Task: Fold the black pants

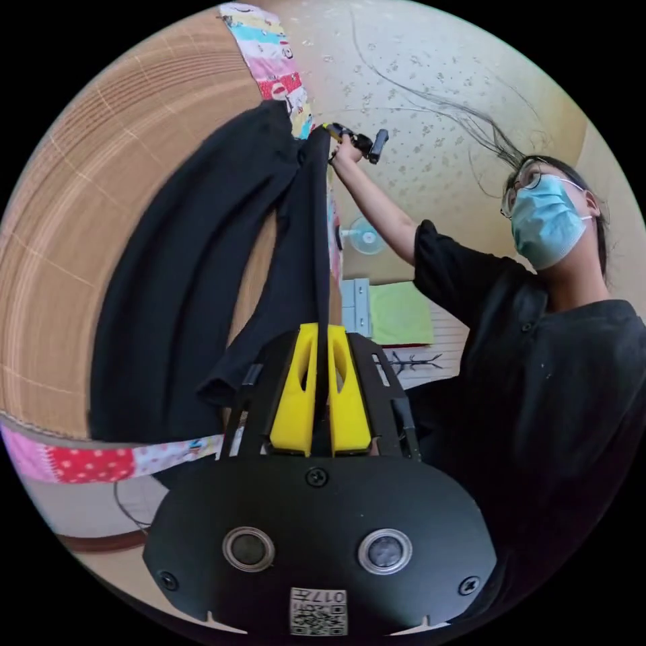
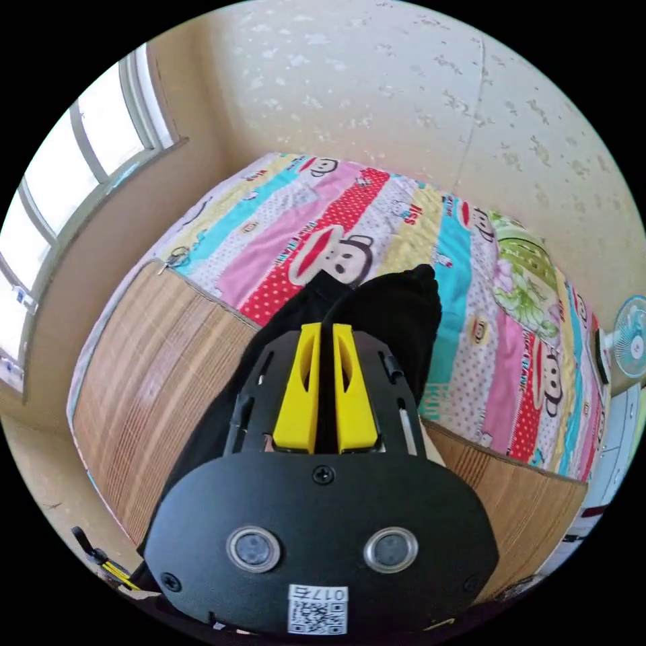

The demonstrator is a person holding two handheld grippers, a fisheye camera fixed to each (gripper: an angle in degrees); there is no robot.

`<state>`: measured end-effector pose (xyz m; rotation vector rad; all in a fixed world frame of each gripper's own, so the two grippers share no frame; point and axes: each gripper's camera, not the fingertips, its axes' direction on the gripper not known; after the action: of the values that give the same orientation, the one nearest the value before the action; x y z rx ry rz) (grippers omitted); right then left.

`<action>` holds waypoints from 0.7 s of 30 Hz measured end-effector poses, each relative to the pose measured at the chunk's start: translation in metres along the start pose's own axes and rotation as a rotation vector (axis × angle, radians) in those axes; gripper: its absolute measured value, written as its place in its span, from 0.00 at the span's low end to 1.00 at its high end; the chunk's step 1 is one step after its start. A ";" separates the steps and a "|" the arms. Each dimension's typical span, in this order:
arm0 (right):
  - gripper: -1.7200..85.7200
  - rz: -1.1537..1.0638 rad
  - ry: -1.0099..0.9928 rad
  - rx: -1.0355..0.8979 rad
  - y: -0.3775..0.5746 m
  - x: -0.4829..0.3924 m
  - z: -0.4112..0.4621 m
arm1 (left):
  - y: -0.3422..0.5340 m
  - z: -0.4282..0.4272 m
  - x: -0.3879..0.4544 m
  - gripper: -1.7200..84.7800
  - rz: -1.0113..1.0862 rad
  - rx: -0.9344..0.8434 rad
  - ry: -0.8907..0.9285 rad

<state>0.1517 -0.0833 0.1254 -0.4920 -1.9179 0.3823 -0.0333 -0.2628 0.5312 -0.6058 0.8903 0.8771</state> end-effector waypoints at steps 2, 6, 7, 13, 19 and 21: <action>0.05 -0.029 -0.118 -0.073 -0.013 -0.022 0.038 | -0.001 -0.021 -0.009 0.03 -0.015 -0.008 -0.121; 0.05 -0.034 -0.251 -0.092 0.026 -0.045 0.074 | -0.003 -0.043 -0.048 0.04 -0.163 -0.045 -0.470; 0.05 -0.063 -0.317 -0.074 0.053 -0.048 0.067 | -0.004 -0.042 -0.051 0.04 -0.162 -0.057 -0.490; 0.06 -0.263 -0.446 -0.303 0.285 -0.049 0.023 | -0.009 -0.017 -0.047 0.04 -0.142 -0.141 -0.530; 0.09 0.027 -0.808 -0.615 0.506 -0.035 -0.009 | -0.009 -0.004 -0.024 0.04 -0.122 -0.179 -0.575; 0.10 0.124 -0.883 -0.655 0.545 -0.033 -0.013 | -0.012 -0.002 -0.019 0.04 -0.132 -0.198 -0.574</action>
<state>0.2628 0.3710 -0.1566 -0.9842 -2.8934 0.0121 -0.0303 -0.2772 0.5474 -0.5337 0.2452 0.9571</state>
